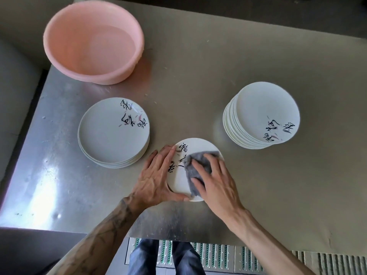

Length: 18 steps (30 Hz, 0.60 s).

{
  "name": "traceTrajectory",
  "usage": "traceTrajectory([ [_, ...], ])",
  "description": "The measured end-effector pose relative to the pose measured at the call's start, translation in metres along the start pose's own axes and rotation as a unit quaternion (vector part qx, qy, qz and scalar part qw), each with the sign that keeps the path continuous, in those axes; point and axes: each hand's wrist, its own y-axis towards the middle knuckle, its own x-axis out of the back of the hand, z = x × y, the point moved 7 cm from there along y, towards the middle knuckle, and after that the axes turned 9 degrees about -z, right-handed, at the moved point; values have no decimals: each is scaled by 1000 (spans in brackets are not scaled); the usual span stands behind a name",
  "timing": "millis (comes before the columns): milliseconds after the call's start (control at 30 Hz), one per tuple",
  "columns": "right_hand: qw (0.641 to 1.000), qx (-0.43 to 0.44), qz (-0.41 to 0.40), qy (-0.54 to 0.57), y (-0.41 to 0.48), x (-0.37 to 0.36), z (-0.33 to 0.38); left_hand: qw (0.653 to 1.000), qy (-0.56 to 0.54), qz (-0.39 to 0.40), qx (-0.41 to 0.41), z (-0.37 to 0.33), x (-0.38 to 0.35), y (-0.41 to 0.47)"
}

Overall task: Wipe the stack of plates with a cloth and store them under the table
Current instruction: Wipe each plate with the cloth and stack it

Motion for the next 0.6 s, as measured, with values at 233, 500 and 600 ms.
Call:
traceTrajectory([
  [233, 999, 0, 21, 43, 37, -7, 17, 1000, -9, -12, -2, -2, 2, 1],
  [500, 983, 144, 59, 96, 24, -6, 28, 1000, 6, -15, -8, 0, -3, 1],
  [600, 996, 68, 19, 45, 43, 4, 1, 1000, -1, -16, -4, 1, -3, 1],
])
